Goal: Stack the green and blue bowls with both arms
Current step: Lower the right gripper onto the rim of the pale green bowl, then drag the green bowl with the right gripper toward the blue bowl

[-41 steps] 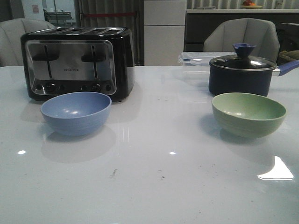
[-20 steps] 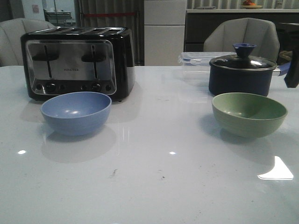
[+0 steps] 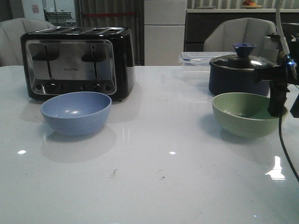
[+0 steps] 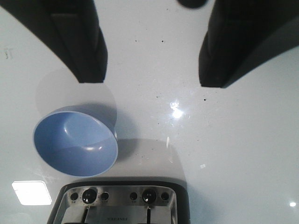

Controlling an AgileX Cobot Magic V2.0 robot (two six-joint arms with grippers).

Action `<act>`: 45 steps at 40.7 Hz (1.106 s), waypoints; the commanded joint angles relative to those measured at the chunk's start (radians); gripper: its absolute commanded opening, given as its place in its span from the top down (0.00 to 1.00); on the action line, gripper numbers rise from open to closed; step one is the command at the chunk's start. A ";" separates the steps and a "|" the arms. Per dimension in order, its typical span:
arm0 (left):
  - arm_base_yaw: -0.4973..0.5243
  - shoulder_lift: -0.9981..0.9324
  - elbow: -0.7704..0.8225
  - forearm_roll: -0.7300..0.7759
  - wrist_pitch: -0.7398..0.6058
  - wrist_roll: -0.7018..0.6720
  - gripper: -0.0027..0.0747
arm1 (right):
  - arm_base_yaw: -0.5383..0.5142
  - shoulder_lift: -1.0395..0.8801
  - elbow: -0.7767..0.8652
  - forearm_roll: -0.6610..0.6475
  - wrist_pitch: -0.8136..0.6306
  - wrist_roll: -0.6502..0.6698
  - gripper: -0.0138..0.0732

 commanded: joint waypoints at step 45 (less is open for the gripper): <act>0.000 -0.001 -0.030 -0.013 -0.069 -0.009 0.33 | 0.471 -0.084 -0.038 0.078 -0.025 -0.114 0.75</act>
